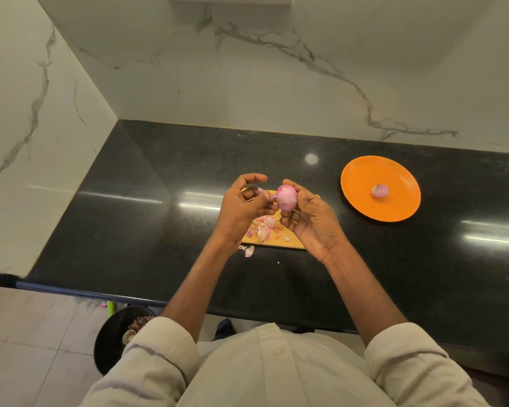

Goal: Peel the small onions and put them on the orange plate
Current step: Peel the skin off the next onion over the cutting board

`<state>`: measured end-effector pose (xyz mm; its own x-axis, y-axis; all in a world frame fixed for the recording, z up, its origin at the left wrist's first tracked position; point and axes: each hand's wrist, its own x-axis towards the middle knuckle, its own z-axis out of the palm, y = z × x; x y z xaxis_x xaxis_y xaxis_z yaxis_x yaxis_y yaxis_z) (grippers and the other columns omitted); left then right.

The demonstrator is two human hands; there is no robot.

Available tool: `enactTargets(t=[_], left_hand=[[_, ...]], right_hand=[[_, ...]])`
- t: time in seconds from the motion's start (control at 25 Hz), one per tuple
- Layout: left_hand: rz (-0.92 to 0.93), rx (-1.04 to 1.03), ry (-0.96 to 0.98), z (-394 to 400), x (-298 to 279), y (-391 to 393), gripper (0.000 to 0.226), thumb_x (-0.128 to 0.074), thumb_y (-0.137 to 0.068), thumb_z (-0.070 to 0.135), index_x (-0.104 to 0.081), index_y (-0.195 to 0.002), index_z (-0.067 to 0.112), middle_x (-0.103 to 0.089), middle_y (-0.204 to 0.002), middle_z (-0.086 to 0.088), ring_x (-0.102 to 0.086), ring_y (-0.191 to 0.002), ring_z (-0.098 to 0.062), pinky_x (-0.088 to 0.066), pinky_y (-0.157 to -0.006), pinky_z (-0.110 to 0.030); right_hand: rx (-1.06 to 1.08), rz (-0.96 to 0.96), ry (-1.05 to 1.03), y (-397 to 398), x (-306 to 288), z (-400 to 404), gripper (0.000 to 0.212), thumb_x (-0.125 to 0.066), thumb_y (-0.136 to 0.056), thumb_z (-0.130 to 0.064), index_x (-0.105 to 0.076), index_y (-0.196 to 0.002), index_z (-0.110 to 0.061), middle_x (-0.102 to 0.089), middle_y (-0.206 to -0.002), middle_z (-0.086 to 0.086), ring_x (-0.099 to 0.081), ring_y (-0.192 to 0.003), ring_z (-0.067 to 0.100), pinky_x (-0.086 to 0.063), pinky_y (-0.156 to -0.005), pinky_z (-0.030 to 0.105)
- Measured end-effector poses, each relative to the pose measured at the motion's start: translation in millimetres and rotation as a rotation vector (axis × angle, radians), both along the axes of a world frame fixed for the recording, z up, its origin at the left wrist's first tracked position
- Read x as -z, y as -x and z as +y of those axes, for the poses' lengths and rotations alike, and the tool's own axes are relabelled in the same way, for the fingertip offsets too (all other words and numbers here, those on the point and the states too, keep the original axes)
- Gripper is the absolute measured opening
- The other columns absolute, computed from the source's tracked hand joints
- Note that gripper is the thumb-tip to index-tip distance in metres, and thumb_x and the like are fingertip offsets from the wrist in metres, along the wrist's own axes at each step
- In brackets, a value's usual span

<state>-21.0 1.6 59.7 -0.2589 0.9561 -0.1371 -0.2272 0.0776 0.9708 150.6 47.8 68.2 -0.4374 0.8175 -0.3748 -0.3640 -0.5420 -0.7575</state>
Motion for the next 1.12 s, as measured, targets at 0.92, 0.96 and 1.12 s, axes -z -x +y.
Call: enactTargets(t=[0.92,0.96,1.12], left_hand=[[0.58,0.061,0.107,-7,19,-6,0.019,-0.068,-0.105,0.032,-0.076,-0.113,0.017,-0.076,-0.1,0.006,-0.072,-0.097,-0.012,-0.06,-0.086,-0.031],[0.564,0.055,0.093,-5,18,-7,0.019,-0.071,-0.103,0.03,-0.077,-0.116,0.017,-0.077,-0.104,0.007,-0.073,-0.101,-0.011,-0.062,-0.09,-0.033],[0.419,0.016,0.06,-3,16,-8,0.015,-0.077,-0.099,0.017,-0.081,-0.111,0.008,-0.081,-0.1,-0.005,-0.078,-0.098,-0.023,-0.066,-0.089,-0.046]], right_hand=[[0.068,-0.272,-0.062,7,19,-7,0.022,-0.056,-0.109,-0.016,-0.073,-0.12,-0.011,-0.073,-0.122,0.009,-0.074,-0.108,0.024,-0.064,-0.078,0.029],[0.064,-0.31,-0.095,7,20,-8,0.019,-0.058,-0.107,-0.016,-0.074,-0.118,-0.014,-0.073,-0.121,0.007,-0.074,-0.11,0.024,-0.064,-0.077,0.027],[0.093,-0.436,-0.22,4,21,-4,0.025,-0.07,-0.101,-0.015,-0.073,-0.125,-0.016,-0.076,-0.115,-0.001,-0.075,-0.108,0.018,-0.065,-0.082,0.031]])
